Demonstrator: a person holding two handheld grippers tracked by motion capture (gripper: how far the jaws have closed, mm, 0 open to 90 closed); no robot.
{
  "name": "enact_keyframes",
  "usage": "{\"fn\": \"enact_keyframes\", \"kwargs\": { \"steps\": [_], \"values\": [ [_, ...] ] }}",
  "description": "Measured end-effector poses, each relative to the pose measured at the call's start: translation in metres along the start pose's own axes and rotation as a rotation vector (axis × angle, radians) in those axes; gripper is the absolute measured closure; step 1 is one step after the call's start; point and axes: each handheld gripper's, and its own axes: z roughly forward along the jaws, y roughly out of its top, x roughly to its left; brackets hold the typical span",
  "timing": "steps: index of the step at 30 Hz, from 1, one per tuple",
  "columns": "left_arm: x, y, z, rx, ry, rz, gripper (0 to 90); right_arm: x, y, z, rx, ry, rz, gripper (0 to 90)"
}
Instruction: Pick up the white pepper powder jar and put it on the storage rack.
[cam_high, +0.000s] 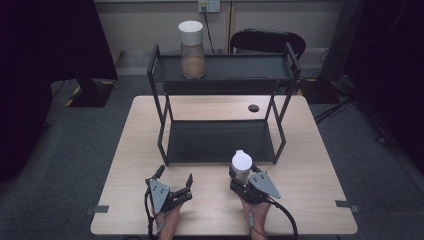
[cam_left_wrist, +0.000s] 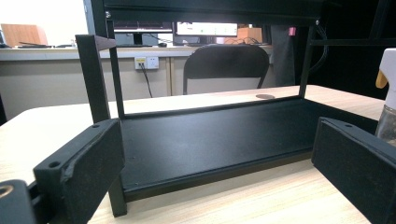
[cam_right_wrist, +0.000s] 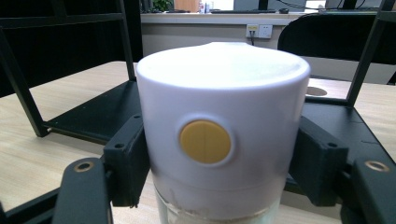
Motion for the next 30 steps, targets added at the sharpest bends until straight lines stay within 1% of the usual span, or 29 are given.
{"fn": "enact_keyframes", "kwargs": {
  "steps": [2,9,14,20,23,26,28,30],
  "values": [
    [0.000,0.000,0.000,0.001,0.000,0.000,2.1,0.000,0.001,0.000,0.001,0.000,-0.005,30.2],
    [0.000,0.000,0.000,0.000,0.001,0.000,2.1,0.000,0.003,-0.001,0.010,-0.003,0.003,30.4],
    [0.000,0.000,0.000,0.001,0.002,0.000,2.1,0.000,0.004,-0.002,0.013,0.000,-0.006,30.5],
    [0.000,0.000,0.000,0.001,0.002,0.000,2.1,0.000,0.007,-0.005,0.000,0.002,-0.001,30.5],
    [0.000,0.000,0.000,0.002,0.003,0.001,2.2,-0.002,0.008,-0.006,-0.003,0.011,0.004,30.5],
    [0.000,0.000,0.000,0.001,0.002,-0.001,2.2,-0.003,0.009,-0.008,0.000,0.013,0.002,30.5],
    [0.000,0.000,0.000,0.002,0.002,-0.001,2.2,-0.002,0.012,-0.008,0.004,0.005,-0.001,30.5],
    [0.000,0.000,0.000,0.002,0.001,0.000,2.2,-0.003,0.014,-0.009,0.007,0.008,0.006,30.5]
  ]
}}
